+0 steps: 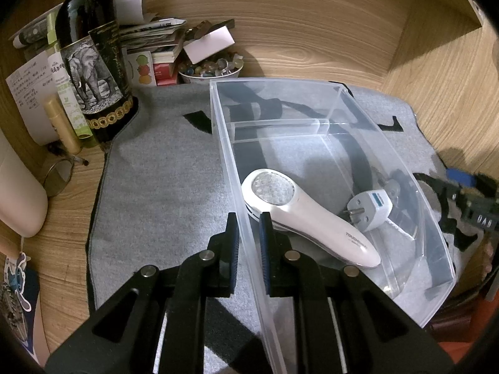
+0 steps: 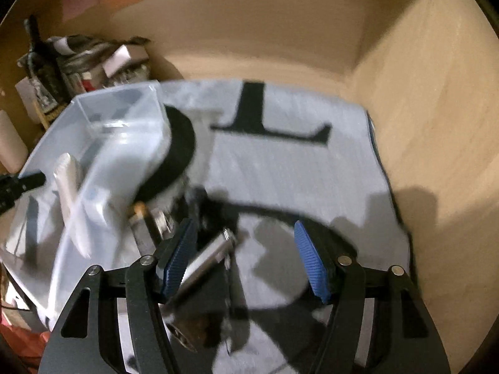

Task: Organize rigid objects
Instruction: 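Grasp the silver metal cylinder upright with the right tool, then carry the silver cylinder into the box with the right tool and release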

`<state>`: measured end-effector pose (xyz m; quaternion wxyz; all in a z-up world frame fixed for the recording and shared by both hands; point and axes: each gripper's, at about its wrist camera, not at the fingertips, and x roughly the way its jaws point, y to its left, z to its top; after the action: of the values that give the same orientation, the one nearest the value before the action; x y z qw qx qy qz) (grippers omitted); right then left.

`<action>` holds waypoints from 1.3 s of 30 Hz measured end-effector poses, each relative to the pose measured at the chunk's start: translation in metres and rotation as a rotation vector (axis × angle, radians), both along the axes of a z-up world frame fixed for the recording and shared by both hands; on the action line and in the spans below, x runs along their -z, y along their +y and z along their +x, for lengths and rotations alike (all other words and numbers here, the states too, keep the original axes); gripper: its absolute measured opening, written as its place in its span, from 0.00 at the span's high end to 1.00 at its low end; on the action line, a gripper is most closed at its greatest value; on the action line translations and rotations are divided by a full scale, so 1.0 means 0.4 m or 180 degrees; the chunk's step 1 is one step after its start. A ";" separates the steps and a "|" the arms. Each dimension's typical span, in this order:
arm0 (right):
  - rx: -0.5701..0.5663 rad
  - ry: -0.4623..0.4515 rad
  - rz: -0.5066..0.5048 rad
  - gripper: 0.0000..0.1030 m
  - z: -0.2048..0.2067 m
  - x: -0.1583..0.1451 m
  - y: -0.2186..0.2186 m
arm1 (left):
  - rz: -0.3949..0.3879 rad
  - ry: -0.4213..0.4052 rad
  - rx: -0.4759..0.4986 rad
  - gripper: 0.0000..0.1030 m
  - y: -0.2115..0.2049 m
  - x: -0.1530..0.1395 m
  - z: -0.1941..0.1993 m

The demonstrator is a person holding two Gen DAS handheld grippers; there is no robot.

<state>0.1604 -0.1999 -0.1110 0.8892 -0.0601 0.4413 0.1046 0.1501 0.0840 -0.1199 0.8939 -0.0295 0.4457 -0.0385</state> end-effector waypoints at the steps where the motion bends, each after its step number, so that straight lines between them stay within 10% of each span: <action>1: 0.0037 0.0066 0.0061 0.40 -0.005 0.009 -0.011 | 0.0003 -0.0002 0.0004 0.87 0.000 0.000 0.003; 15: -0.0034 0.0403 0.0245 0.47 0.004 0.090 0.019 | 0.0002 -0.0026 0.0027 0.87 -0.002 0.002 -0.011; 24: -0.0011 0.0229 0.0102 0.85 0.027 0.097 0.009 | 0.0003 -0.0034 0.0029 0.87 -0.001 0.002 -0.013; 39: 0.0018 -0.0432 0.0279 0.86 0.027 -0.048 0.004 | 0.0001 -0.0037 0.0028 0.87 0.000 0.001 -0.017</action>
<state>0.1712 -0.1982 -0.0920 0.9192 -0.0267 0.3752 0.1170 0.1432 0.0841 -0.1201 0.8963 -0.0272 0.4406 -0.0425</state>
